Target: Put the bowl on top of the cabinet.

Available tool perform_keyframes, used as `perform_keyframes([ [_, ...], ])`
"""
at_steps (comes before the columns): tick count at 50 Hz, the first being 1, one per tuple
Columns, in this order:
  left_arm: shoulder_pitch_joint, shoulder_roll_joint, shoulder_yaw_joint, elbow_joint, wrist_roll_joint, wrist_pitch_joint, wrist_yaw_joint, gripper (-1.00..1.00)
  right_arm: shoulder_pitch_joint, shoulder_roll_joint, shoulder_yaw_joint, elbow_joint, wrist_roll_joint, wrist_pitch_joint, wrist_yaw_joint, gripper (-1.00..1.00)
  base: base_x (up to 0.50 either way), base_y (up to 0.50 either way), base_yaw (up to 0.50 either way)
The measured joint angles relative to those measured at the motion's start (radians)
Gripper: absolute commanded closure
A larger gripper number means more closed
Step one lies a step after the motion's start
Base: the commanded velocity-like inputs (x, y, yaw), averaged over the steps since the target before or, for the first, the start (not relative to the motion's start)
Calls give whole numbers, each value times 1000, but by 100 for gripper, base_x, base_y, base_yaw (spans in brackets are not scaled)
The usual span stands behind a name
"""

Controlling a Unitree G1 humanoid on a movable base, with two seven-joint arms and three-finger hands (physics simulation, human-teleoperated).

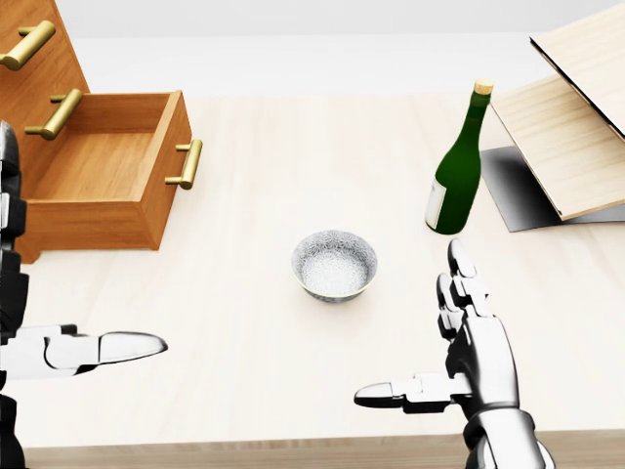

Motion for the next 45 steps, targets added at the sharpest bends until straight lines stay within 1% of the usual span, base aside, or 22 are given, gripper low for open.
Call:
perform_keyframes([
  [6, -19, 14, 32, -69, -30, 0, 2, -98, 1, -1, -2, -9, 2, 5, 2, -100, 0, 0, 0],
  [14, -64, 48, 104, -168, -99, 0, 18, -98, 5, 0, 0, -18, 0, 5, 6, -100, 0, 0, 0],
  [21, -96, 82, 160, -219, -162, 0, 39, -98, 11, 1, 3, -33, 1, 9, 12, -100, 0, 0, 0],
  [24, -106, 94, 177, -235, -186, 0, 48, -98, 15, -7, 0, -44, 6, 11, 15, -100, 0, 45, 0],
  [36, -140, 148, 247, -258, -270, 0, 84, -98, 22, 1, 1, -78, 20, 20, 22, -100, 0, 50, 0],
  [45, -165, 201, 306, -252, -337, 0, 115, -98, 25, 3, 1, -90, 24, 22, 26, -100, 0, 47, 0],
])
